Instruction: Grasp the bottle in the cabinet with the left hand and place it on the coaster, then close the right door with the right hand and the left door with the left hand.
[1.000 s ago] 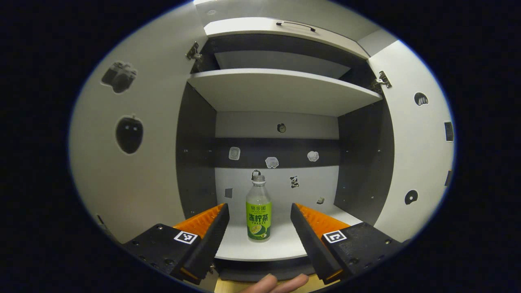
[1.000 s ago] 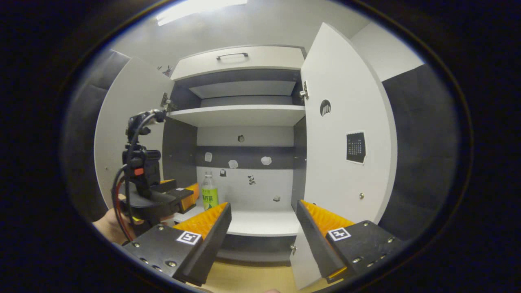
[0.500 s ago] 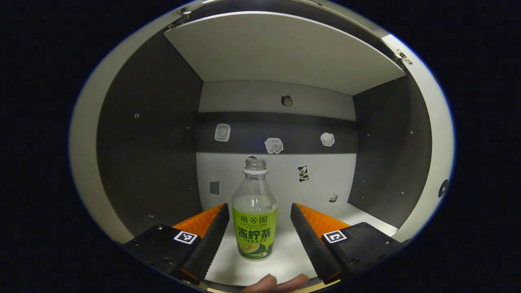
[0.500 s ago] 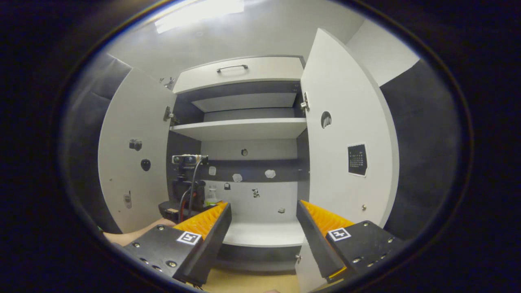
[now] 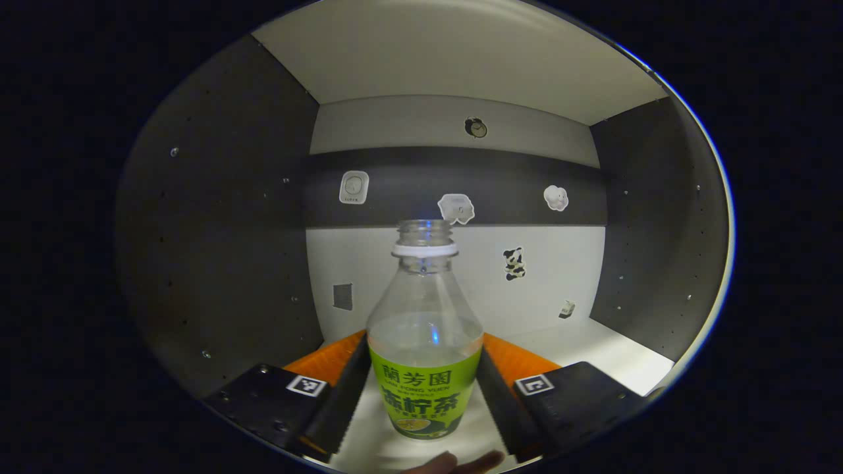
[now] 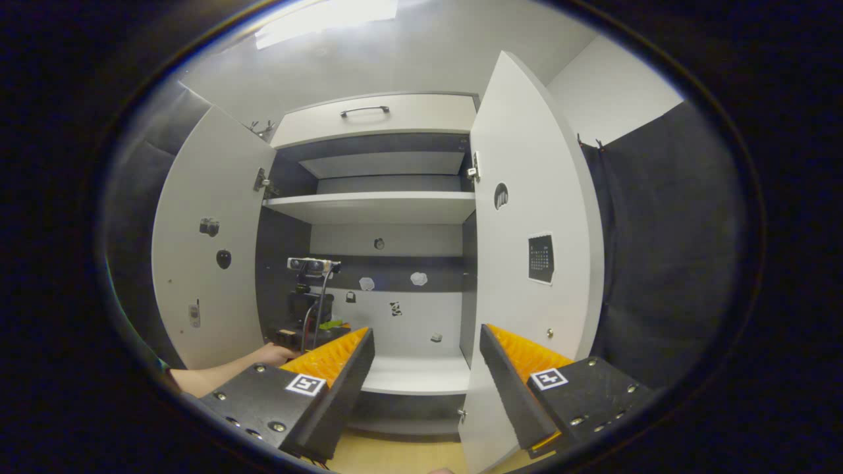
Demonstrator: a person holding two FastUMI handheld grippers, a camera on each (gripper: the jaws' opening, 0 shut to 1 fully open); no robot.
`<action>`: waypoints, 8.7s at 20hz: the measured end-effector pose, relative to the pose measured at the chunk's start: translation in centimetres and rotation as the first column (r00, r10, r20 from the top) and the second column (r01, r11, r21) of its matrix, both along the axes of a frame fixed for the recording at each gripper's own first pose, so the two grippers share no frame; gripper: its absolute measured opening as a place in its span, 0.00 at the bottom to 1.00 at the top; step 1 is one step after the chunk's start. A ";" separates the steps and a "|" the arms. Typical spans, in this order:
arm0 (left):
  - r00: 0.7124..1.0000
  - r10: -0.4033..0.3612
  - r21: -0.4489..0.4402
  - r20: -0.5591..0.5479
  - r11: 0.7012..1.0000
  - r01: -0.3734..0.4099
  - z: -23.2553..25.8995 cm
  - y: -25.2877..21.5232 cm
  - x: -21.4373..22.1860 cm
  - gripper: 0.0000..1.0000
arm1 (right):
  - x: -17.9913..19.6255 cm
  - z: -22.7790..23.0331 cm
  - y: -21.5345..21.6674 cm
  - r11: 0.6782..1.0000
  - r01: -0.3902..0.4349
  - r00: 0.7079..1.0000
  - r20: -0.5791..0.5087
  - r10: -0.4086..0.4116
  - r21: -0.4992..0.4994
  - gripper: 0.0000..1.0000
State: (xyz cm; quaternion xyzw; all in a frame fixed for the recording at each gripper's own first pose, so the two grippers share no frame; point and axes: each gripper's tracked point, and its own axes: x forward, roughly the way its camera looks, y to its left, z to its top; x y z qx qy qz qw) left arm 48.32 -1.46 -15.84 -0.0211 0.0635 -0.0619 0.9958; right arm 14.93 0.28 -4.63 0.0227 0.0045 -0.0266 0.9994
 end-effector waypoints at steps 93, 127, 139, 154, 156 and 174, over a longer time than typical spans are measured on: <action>0.964 -0.070 -0.027 0.255 0.996 0.080 10.1 4.5 -45.5 0.96 | -8.9 -3.9 -28.2 0.991 0.134 0.988 -0.083 -0.134 -0.010 0.97; 0.968 0.210 0.030 0.136 0.976 -0.216 9.1 23.8 -47.4 0.96 | 1.3 -4.0 -14.1 0.999 -0.053 0.995 -0.089 0.053 0.006 0.88; 0.972 0.200 0.008 0.120 0.979 -0.203 6.0 27.1 -43.6 0.96 | 3.2 -5.0 -12.9 0.996 0.047 0.998 -0.045 -0.044 0.071 0.91; 0.985 0.084 0.007 0.149 0.996 -0.086 7.2 27.2 -35.0 0.97 | 5.5 -3.1 -4.7 0.954 -0.116 0.993 0.047 0.107 0.277 0.92; 0.984 0.078 0.007 0.157 0.997 -0.080 7.6 27.0 -34.5 0.94 | 5.2 -2.9 -4.9 0.959 -0.113 0.993 0.045 0.105 0.262 0.91; 0.968 0.246 0.004 0.058 0.969 -0.246 8.3 24.4 -36.1 0.93 | -5.0 -2.5 -4.8 0.971 -0.226 0.974 -0.011 0.228 0.081 0.93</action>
